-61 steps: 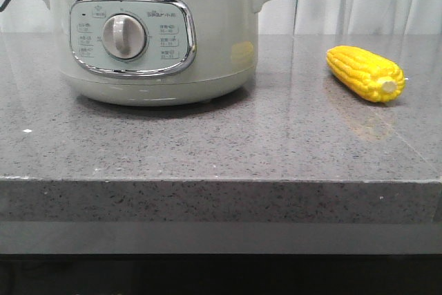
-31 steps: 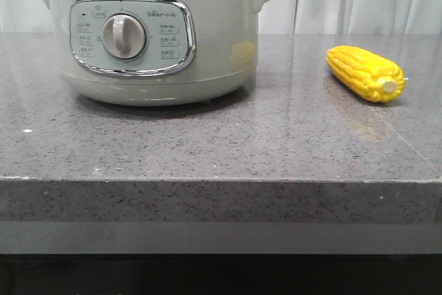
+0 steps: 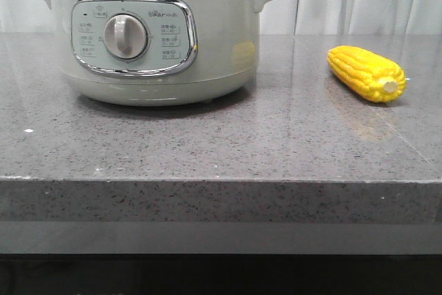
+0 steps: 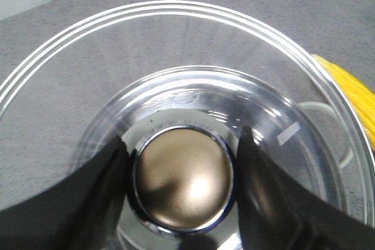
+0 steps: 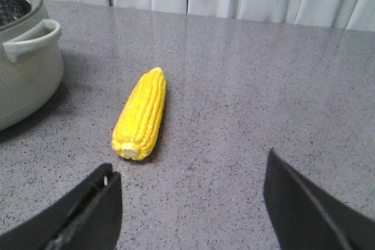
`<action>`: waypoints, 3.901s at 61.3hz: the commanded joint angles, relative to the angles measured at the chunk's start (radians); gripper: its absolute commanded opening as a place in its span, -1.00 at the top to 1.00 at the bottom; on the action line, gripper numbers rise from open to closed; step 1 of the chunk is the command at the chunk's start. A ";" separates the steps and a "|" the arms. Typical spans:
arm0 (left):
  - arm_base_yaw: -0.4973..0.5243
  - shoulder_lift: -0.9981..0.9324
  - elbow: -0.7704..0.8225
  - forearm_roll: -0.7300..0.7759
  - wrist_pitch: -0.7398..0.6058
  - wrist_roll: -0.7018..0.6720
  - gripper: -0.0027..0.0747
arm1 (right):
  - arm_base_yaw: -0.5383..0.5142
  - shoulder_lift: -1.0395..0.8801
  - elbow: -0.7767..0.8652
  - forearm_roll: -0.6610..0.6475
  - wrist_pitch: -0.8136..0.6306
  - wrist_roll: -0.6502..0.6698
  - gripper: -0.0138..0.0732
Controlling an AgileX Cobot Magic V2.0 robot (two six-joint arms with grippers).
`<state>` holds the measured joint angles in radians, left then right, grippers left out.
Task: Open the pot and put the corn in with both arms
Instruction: 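Lift the glass lid off the cooker with the left gripper, then grasp the yellow corn cob with the right gripper, then carry the corn cob over the open cooker with the right gripper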
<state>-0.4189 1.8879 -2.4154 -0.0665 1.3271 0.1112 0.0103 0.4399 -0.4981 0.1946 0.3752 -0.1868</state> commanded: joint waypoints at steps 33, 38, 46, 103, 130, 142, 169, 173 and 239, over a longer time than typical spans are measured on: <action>-0.001 -0.465 0.575 0.117 -0.137 -0.091 0.39 | -0.002 0.324 -0.194 -0.001 -0.071 -0.004 -0.53; -0.001 -0.531 0.667 0.146 -0.195 -0.111 0.39 | -0.002 0.375 -0.222 -0.001 -0.071 -0.004 -0.53; -0.001 -0.622 0.799 0.222 -0.257 -0.175 0.39 | 0.002 0.462 -0.274 -0.001 -0.073 -0.004 -0.53; 0.106 -0.738 1.010 0.244 -0.312 -0.280 0.39 | 0.126 1.121 -0.727 0.023 0.083 -0.004 -0.72; 0.106 -0.738 1.010 0.244 -0.312 -0.280 0.39 | 0.126 1.204 -0.782 0.064 0.141 -0.004 -0.60; 0.106 -0.738 1.010 0.244 -0.312 -0.280 0.39 | 0.126 1.204 -0.782 0.064 0.146 -0.004 -0.01; 0.106 -0.739 1.010 0.244 -0.312 -0.280 0.39 | 0.125 1.147 -0.782 0.063 0.130 -0.004 0.29; 0.106 -0.740 1.010 0.244 -0.312 -0.280 0.39 | 0.125 1.112 -0.782 0.063 0.111 -0.004 0.29; 0.106 -0.749 1.010 0.244 -0.312 -0.280 0.39 | 0.519 1.534 -1.705 0.063 0.560 -0.024 0.29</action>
<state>-0.3153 1.1700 -1.3708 0.1636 1.1191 -0.1609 0.5173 1.9960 -2.1459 0.2471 0.9720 -0.2032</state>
